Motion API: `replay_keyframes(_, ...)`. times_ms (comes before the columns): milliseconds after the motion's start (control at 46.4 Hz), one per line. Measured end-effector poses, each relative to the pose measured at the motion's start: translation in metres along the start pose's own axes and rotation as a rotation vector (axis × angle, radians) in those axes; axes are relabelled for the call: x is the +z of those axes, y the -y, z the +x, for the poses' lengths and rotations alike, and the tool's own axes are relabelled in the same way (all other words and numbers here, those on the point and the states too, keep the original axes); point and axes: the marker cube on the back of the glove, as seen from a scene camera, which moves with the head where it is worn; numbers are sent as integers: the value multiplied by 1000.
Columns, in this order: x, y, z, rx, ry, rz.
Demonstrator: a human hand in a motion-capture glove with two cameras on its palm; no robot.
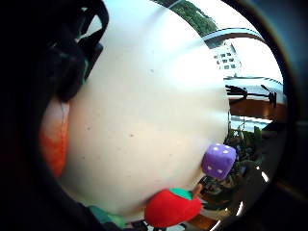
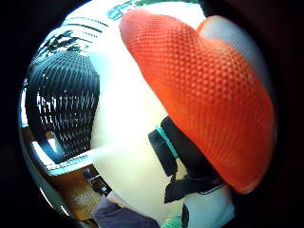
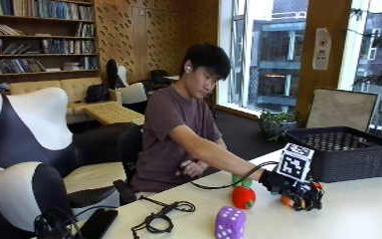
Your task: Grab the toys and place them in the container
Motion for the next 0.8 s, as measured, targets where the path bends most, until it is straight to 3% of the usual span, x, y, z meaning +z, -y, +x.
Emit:
replay_keyframes(215,-21,-9,-6,1,17,-133)
replay_keyframes(323,-49,-18,2,-41,-118,-163)
replay_keyframes(366,-65,-22,-10,-58,-45,-160)
replay_keyframes(496,-128,-30,-19,-97,-200,-65)
replay_keyframes(797,-289,-39,-111,-117,-43,161)
